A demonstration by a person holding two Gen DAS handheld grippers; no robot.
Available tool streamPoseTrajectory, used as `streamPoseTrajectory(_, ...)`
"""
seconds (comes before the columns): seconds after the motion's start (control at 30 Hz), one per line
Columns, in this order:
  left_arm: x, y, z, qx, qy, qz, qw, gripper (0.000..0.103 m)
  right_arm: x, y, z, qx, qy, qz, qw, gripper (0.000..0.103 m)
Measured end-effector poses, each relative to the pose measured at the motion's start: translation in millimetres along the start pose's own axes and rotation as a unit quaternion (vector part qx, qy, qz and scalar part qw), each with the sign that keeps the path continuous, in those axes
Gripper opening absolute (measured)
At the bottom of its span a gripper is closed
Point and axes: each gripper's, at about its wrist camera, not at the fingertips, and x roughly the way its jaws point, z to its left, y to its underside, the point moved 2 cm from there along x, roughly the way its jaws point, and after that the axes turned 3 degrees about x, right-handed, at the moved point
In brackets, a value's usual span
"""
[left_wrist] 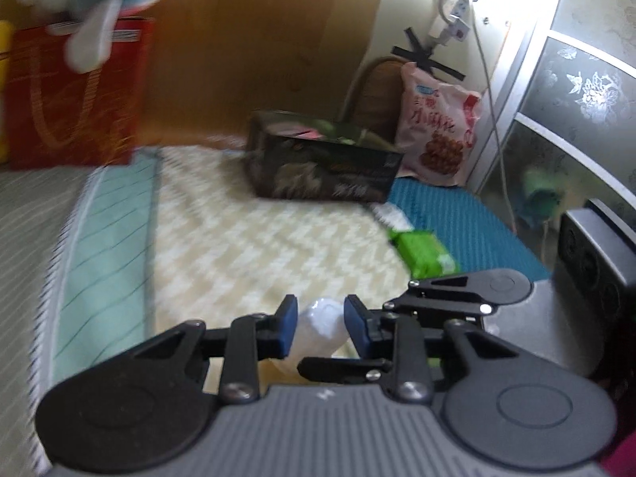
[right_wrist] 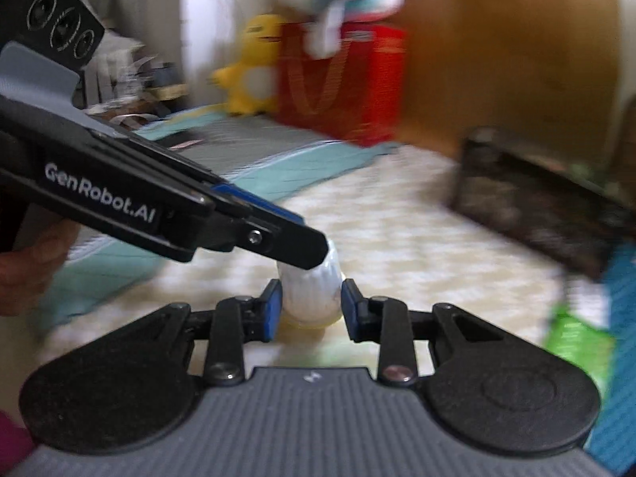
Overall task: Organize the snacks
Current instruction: 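Carry the white cup into the black tin and open the left gripper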
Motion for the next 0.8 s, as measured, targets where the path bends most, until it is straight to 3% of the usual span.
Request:
streamPoseTrajectory(0.1, 28, -19, -7, -0.007, 0.029, 0.01, 0.9995, 0.027, -1, 0, -30, 0.012, 0.053, 0.005, 0.999, 0.035)
streamPoseTrajectory(0.27, 66, -40, -2, -0.056, 0.041, 0.028, 0.9972, 0.026, -1, 4, -77, 0.038, 0.14, 0.013, 0.989, 0.036)
streamPoseTrajectory(0.4, 81, -45, 1, -0.074, 0.047, 0.039, 0.9954, 0.026, -4, 7, -102, 0.083, 0.139, 0.0, 0.987, 0.039)
streamPoseTrajectory(0.5, 89, -51, -4, -0.056, 0.044, 0.044, 0.9965, 0.031, -6, 11, -110, 0.102, 0.122, -0.003, 0.987, 0.039)
streamPoseTrajectory(0.6, 101, -58, -15, -0.035, 0.045, 0.051, 0.9971, 0.032, -7, 12, -107, 0.099, 0.11, -0.005, 0.989, 0.042)
streamPoseTrajectory(0.67, 109, -61, -24, -0.02, 0.048, 0.055, 0.9971, 0.043, -10, 15, -103, 0.089, 0.108, -0.01, 0.99, 0.044)
streamPoseTrajectory(0.8, 127, -65, -46, 0.024, 0.045, 0.067, 0.9965, 0.047, -12, 19, -102, 0.064, 0.112, -0.019, 0.991, 0.044)
